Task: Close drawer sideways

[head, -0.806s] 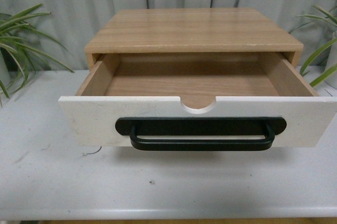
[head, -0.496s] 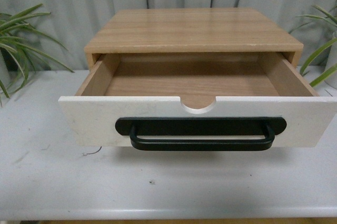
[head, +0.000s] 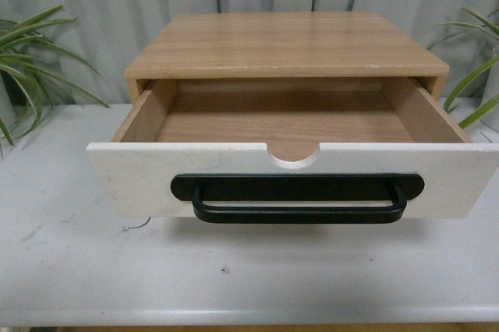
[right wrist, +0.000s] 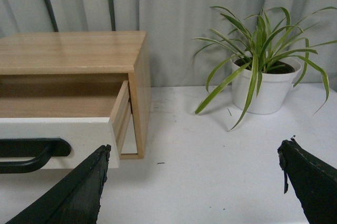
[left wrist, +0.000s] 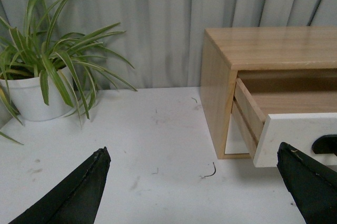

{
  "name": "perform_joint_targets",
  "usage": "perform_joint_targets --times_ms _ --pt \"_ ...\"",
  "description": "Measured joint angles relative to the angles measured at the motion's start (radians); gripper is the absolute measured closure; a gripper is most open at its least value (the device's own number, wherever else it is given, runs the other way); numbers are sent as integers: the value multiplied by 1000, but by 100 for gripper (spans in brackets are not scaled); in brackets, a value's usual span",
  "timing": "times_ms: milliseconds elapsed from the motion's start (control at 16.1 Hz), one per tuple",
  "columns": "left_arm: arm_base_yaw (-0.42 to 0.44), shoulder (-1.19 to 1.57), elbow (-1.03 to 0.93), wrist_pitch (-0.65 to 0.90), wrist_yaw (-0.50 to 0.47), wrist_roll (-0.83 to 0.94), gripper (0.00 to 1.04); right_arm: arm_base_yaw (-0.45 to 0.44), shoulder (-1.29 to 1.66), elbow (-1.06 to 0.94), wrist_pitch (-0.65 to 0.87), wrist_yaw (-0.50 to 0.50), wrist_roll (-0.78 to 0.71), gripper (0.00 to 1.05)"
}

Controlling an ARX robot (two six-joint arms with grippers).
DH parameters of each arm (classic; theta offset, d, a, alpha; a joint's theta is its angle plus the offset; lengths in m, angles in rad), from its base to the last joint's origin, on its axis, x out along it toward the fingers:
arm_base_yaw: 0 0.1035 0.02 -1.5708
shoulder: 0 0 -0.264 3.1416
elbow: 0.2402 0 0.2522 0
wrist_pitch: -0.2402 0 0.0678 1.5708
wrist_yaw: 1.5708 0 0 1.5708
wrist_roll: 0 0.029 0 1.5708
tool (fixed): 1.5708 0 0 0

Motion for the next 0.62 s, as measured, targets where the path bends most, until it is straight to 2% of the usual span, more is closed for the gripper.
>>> perform_joint_targets --times_ms 310,372,434,496,558,620 --pt "0 0 0 0 0 0 7 0 0 0 0 0 0 6" --pt "-55 51 50 -151 -135 -65 7 0 0 0 0 -1 0 6" --pt "-159 227 142 -287 -351 -188 7 35 43 23 -67 86 60 6" --pt "-129 421 224 -148 -525 -309 7 35 388 103 186 187 203 6" --pt "-86 590 300 66 -439 -244 7 47 649 219 419 157 195 6" --pt "-78 690 344 159 -389 -176 7 65 758 286 508 150 157 6"
